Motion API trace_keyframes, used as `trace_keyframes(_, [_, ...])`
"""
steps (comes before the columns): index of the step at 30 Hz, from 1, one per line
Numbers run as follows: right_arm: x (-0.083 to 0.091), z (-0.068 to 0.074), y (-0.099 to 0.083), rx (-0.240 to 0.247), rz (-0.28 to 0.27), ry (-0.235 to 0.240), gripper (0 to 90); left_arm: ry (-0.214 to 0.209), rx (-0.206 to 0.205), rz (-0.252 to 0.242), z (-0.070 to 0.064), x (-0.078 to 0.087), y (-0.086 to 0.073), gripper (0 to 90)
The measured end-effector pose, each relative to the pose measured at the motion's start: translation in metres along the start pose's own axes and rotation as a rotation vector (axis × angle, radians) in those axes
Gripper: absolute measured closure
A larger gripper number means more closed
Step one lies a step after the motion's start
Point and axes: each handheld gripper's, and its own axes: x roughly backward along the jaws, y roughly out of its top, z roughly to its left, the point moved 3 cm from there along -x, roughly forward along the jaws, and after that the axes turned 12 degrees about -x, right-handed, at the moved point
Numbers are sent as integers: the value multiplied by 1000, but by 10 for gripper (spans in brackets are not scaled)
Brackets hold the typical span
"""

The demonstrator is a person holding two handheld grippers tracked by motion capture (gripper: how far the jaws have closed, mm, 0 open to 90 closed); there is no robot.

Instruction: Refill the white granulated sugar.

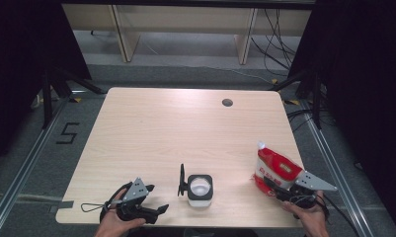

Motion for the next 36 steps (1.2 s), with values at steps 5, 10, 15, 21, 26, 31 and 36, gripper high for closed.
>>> trace_keyframes(5, [2, -2, -1, 1, 5, -17, 540, 5, 17, 9, -1, 0, -1, 167])
trace_keyframes(10, [3, -3, 0, 6, -35, -19, 507, 0, -1, 0, 0, 0, 0, 167])
trace_keyframes(15, [9, 3, -2, -27, -19, -15, 477, -1, 3, -3, 0, 0, 0, 167])
trace_keyframes(21, [15, 5, 1, 38, -51, -58, 356, 5, 15, 9, -1, 0, -1, 167])
trace_keyframes(26, [21, 10, 1, 19, -50, -93, 315, 1, 23, -13, -1, -1, 0, 167])
trace_keyframes(31, [31, 13, 0, 1, -40, -157, 271, -2, 3, -5, 0, 0, 0, 167])
trace_keyframes(36, [42, 19, -6, -50, -7, -192, 254, 3, 13, -9, 0, 0, 0, 167])
